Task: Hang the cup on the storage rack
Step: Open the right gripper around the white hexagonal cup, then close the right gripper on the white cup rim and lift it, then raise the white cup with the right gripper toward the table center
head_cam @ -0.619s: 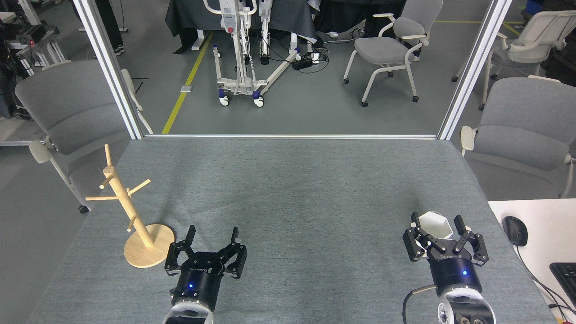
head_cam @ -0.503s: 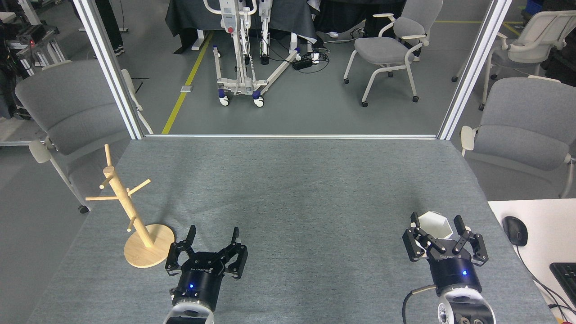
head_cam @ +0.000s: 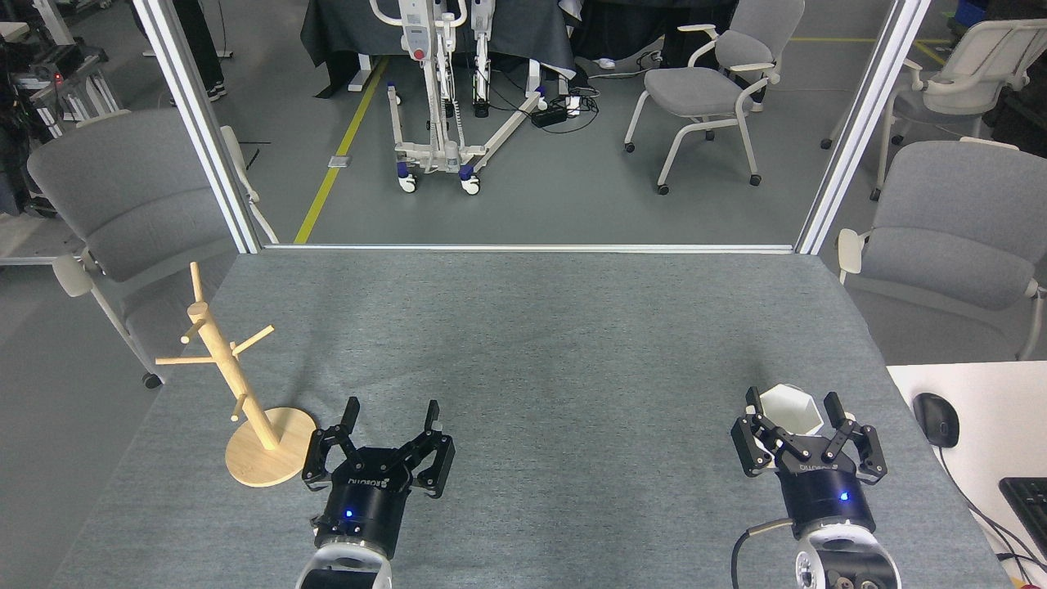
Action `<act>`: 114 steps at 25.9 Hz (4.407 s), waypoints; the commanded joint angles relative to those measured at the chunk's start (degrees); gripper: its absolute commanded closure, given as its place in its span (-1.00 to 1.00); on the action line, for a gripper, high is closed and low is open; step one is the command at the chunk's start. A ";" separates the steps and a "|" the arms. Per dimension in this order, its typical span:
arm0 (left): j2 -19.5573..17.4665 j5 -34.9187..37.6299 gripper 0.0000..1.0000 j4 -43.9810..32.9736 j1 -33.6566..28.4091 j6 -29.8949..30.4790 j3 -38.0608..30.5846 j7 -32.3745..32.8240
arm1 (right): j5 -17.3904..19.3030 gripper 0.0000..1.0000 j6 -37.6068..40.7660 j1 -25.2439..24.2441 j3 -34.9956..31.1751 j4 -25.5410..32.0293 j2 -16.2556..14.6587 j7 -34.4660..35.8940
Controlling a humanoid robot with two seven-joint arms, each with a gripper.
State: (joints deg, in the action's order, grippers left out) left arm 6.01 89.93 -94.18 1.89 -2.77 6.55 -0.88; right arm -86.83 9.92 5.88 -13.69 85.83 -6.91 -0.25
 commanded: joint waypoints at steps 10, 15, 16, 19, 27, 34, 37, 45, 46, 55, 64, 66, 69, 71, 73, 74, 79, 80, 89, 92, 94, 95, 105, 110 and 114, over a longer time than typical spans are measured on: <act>-0.04 -0.02 -0.99 0.05 0.13 -0.40 0.04 0.44 | 0.09 -0.99 0.54 -0.26 -5.64 -6.46 -3.19 0.25; 0.05 -0.02 -0.99 0.32 0.22 -0.31 0.04 0.44 | -0.53 -0.99 0.01 0.36 -5.47 -8.75 -3.46 0.60; 0.05 -0.02 -0.99 0.32 0.13 -0.31 0.04 0.44 | -0.79 -0.99 0.01 0.89 -5.55 -9.10 -2.75 0.60; 0.05 -0.02 -0.99 0.58 0.13 -0.31 0.04 0.35 | -3.25 -0.99 0.01 5.46 -5.12 -14.02 -2.84 0.52; 0.05 -0.02 -0.99 0.67 0.83 -0.13 0.04 0.35 | -3.69 -0.99 0.45 4.75 -4.76 -14.81 -3.11 0.60; 0.14 -0.02 -0.99 0.84 1.01 -0.22 0.30 0.35 | -3.87 -0.99 0.01 3.43 -4.68 -15.25 -3.37 0.60; 0.14 -0.02 -0.99 1.55 1.01 -0.31 0.30 0.35 | -3.87 -0.99 0.01 3.61 -4.06 -16.40 -3.37 0.60; 0.49 -0.02 -0.99 1.90 1.10 -0.48 0.22 0.44 | -4.57 -0.99 -0.08 5.28 -2.57 -19.56 -3.55 0.60; 0.49 -0.02 -0.99 1.90 1.01 -0.48 0.22 0.35 | -4.57 -0.99 -0.08 5.46 -2.57 -19.91 -3.54 0.60; 0.49 -0.02 -0.99 1.90 1.10 -0.48 0.22 0.44 | -4.57 -0.99 -0.17 8.27 -2.57 -23.34 -3.63 0.60; 0.49 -0.02 -0.99 1.90 1.10 -0.57 0.22 0.44 | -4.57 -0.99 -1.57 10.64 -2.30 -26.50 -3.63 0.60; 0.49 -0.02 -0.99 1.90 1.19 -0.57 0.22 0.44 | -4.57 -0.99 -1.66 11.34 -2.30 -26.77 -3.72 0.60; 0.49 -0.02 -0.99 1.90 1.19 -0.48 0.22 0.44 | -4.66 -0.99 -2.63 11.87 -2.13 -28.00 -3.81 0.60; 0.40 -0.02 -0.99 1.90 1.19 -0.48 0.22 0.44 | -4.66 -0.99 -2.72 12.40 -2.13 -28.35 -4.07 0.60; 0.40 -0.02 -0.99 2.07 1.19 -0.48 0.22 0.44 | -4.66 -0.99 -2.72 12.49 -2.13 -28.96 -3.99 0.60; 0.40 -0.02 -0.99 2.25 1.19 -0.48 0.22 0.44 | -4.66 -0.99 -2.72 12.84 -2.13 -29.40 -4.07 0.60; 0.40 -0.02 -0.99 2.60 1.19 -0.48 0.22 0.44 | -4.66 -0.99 -2.80 13.98 -2.13 -31.25 -4.25 0.60; 0.40 -0.02 -0.99 2.60 1.19 -0.48 0.22 0.44 | -4.66 -0.99 -2.80 14.24 -2.13 -31.34 -4.60 0.60; 0.31 -0.02 -0.99 2.60 1.19 -0.31 0.22 0.44 | -4.84 -0.99 -2.98 16.35 -1.51 -34.59 -5.21 0.60; 0.31 -0.02 -0.99 2.60 1.19 -0.31 0.22 0.44 | -5.01 -0.99 -2.98 16.62 -1.51 -35.12 -5.21 0.60; 0.32 -0.02 -0.99 2.60 1.19 -0.31 0.22 0.44 | -5.01 -0.99 -2.98 16.88 -1.42 -35.73 -5.13 0.60; 0.40 -0.02 -0.99 2.60 1.19 -0.31 0.22 0.44 | -5.01 -0.99 -2.98 17.14 -1.42 -36.17 -5.13 0.60; 0.40 -0.02 -0.99 2.60 1.19 -0.31 0.22 0.44 | -5.01 -0.99 -2.98 19.08 -1.42 -38.98 -5.13 0.60; 0.40 -0.02 -0.99 2.51 1.10 -0.31 0.22 0.44 | -5.01 -0.99 -2.98 19.87 -1.42 -40.04 -5.21 0.60; 0.40 -0.02 -0.99 2.60 1.01 -0.31 0.22 0.44 | -5.01 -0.98 -3.07 20.05 -1.42 -40.13 -5.21 0.60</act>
State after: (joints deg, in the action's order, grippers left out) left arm 6.42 89.91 -91.59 2.95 -3.06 6.77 -0.42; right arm -91.85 6.97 25.82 -15.12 45.89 -12.10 0.36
